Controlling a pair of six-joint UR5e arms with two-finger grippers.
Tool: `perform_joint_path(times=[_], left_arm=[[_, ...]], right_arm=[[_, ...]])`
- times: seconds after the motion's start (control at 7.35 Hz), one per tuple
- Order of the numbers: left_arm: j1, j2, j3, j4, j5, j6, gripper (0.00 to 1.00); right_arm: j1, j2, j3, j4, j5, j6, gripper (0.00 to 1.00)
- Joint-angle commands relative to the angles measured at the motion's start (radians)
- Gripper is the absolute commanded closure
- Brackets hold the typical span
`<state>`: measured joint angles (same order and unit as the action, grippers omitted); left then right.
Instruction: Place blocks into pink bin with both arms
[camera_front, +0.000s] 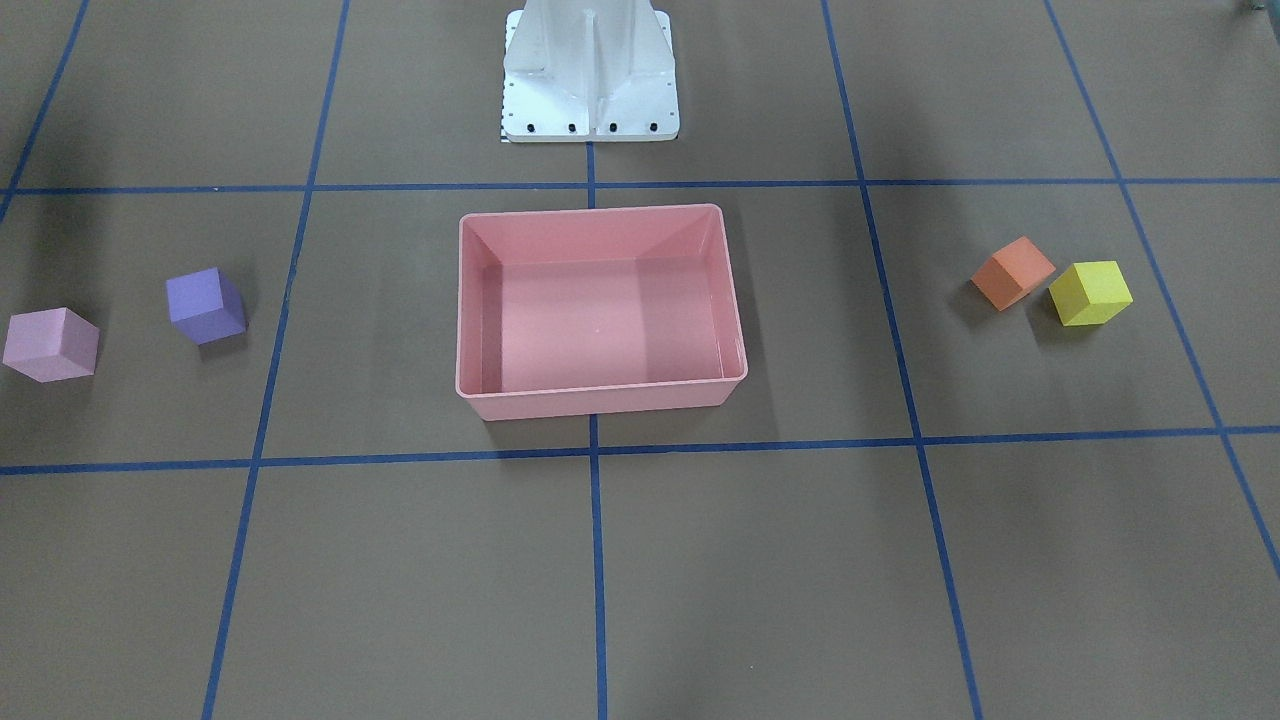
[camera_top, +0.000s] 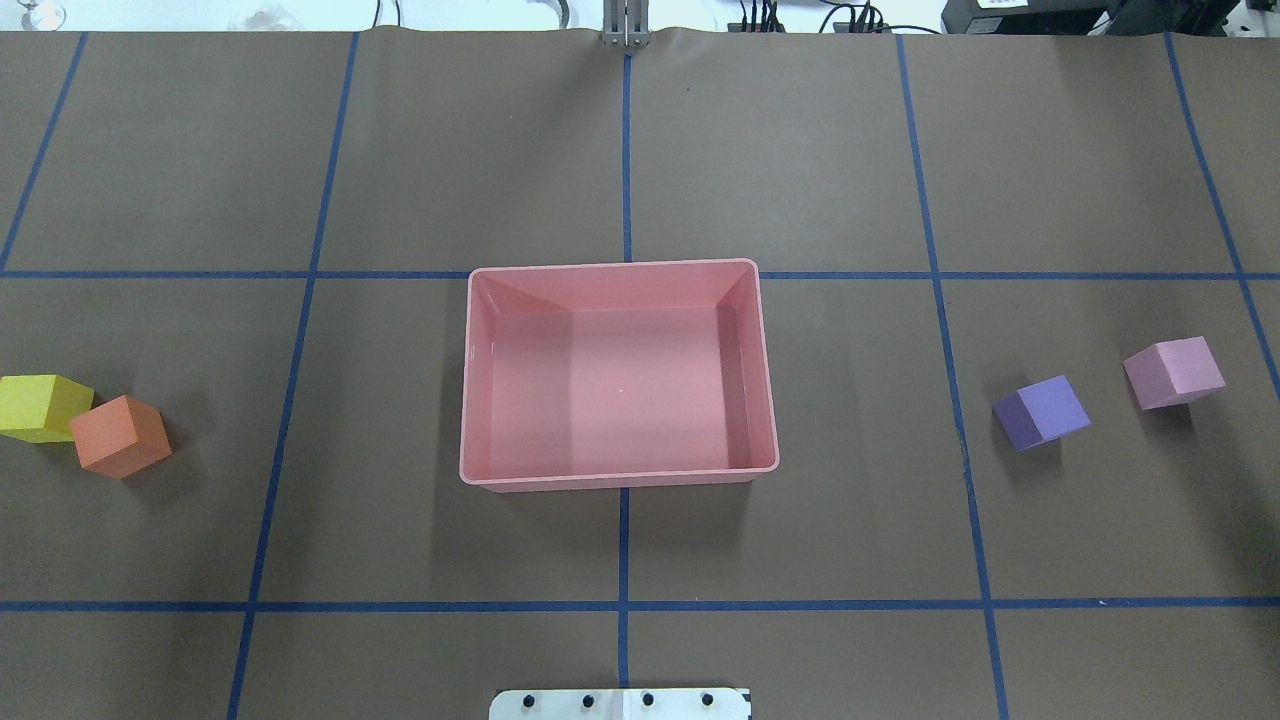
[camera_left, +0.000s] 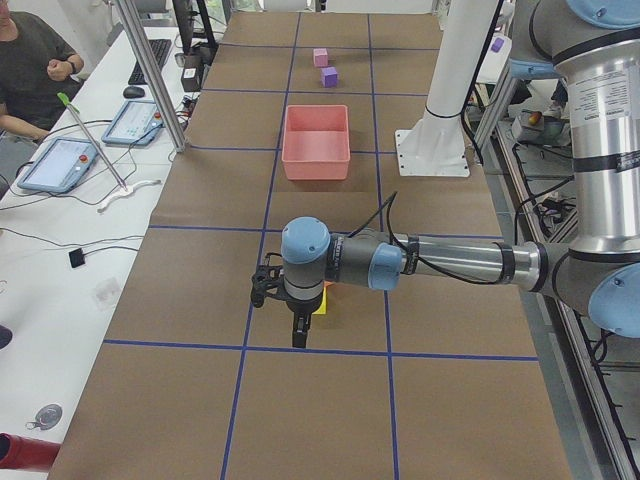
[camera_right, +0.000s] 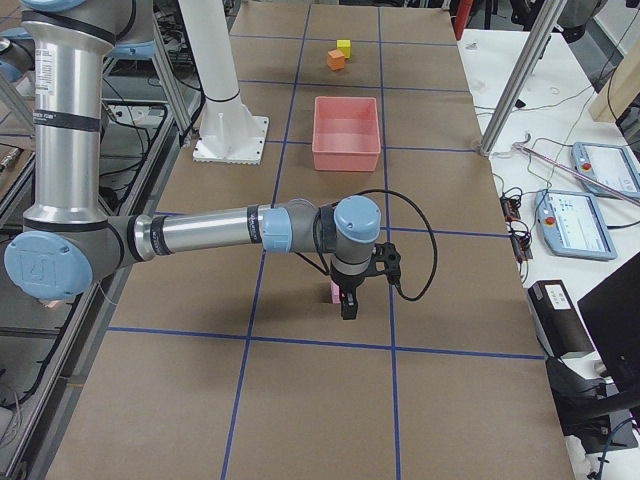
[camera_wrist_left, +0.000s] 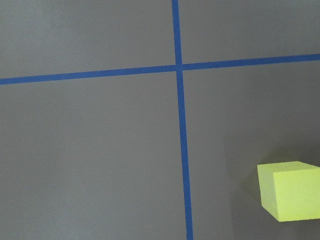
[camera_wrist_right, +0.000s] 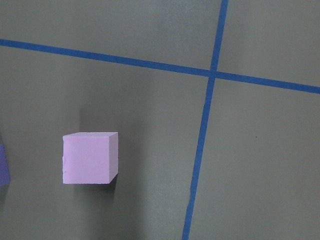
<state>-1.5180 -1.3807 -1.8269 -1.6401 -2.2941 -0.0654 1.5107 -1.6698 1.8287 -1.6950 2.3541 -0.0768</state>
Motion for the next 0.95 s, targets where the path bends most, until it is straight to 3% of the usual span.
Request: perform_joint_path(times=[0.0,0.27,0.54,0.82], left_arm=[[-0.001,0.006,-0.005,0.000,-0.002,-0.001,0.00],[0.001,0.017,-0.009,-0.007,-0.002,-0.001,0.00],[0.002,0.017,-0.006,-0.010,-0.002,-0.001,0.00],[0.001,0.019,-0.017,-0.014,-0.002,-0.001,0.00]], right_arm=[[-0.001,-0.002,-0.012,0.002,0.001,-0.003,0.00],[-0.006,-0.005,-0.035,0.058,0.011,0.003,0.00],[-0.035,-0.004,-0.103,0.137,0.121,0.069,0.00],[-0.162,-0.007,-0.135,0.303,0.104,0.287,0.00]])
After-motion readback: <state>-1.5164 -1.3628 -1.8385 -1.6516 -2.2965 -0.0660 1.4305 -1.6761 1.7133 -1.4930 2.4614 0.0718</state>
